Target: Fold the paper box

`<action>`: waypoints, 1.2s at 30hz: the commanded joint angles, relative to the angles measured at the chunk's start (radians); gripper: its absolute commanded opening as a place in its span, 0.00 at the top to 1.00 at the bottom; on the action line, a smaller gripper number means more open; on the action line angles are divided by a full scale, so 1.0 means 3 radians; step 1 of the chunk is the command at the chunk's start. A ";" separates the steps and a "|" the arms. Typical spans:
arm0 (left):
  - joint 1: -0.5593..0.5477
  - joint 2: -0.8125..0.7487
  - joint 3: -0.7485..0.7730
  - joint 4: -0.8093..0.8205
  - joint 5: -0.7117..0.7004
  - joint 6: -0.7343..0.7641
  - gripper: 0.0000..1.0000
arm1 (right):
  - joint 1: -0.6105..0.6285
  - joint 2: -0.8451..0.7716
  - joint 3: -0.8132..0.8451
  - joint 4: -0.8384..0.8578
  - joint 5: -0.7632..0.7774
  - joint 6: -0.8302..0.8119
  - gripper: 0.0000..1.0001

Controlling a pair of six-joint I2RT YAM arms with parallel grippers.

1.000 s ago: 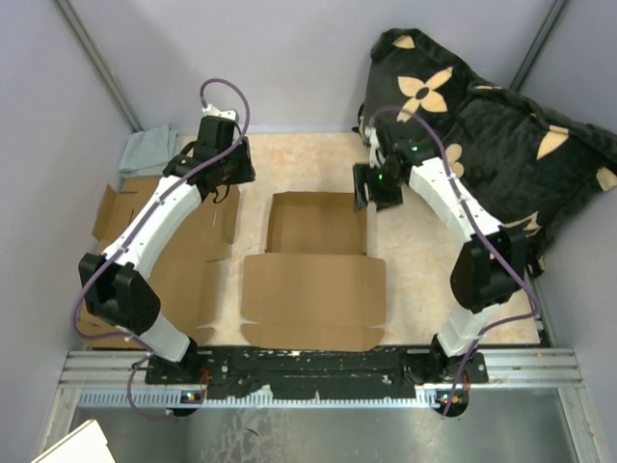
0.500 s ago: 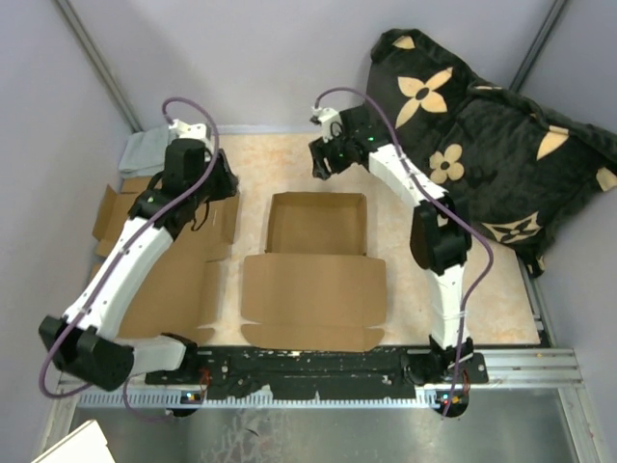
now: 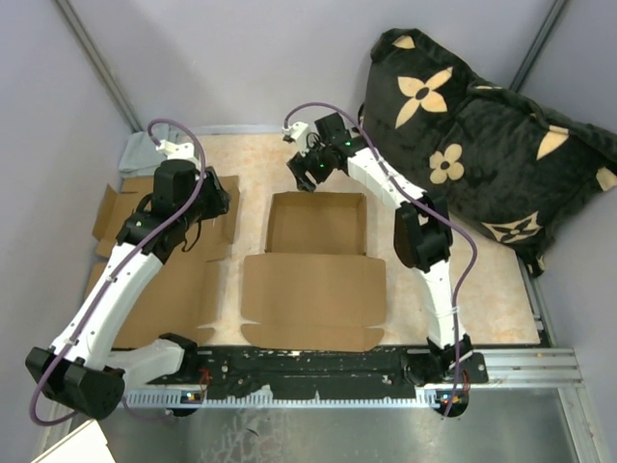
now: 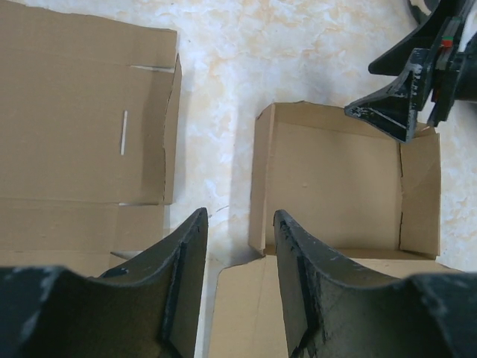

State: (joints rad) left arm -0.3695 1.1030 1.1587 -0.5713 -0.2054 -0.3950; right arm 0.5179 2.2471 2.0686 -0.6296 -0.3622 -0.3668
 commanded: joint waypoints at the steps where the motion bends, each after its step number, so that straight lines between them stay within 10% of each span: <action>1: -0.0002 -0.0102 -0.0005 -0.0035 0.0001 0.0072 0.52 | 0.0075 0.0198 0.0220 -0.0038 -0.0041 -0.0136 0.30; 10: -0.0006 -0.0045 -0.0026 -0.0006 0.0126 0.0115 0.52 | 0.0235 0.0431 0.0217 0.0044 0.0531 0.0127 0.36; 17: -0.0006 0.0199 0.0095 0.0092 0.0363 0.0130 0.52 | 0.0087 0.0387 0.0194 -0.0264 0.1458 0.0587 0.76; 30: -0.0006 0.0680 0.0338 0.0355 0.0989 0.0184 0.53 | -0.0453 -0.1241 -0.1923 -0.0811 0.2224 0.1585 0.84; 36: -0.0009 0.0737 0.0312 0.0468 0.1141 0.0036 0.53 | -0.0693 -0.1874 -0.2752 -0.1164 0.1820 0.2481 0.84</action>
State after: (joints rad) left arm -0.3695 1.3216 1.2297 -0.4858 0.0772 -0.3523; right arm 0.3416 1.8297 1.3571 -0.8860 0.2516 0.1696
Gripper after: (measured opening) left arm 0.469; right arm 0.160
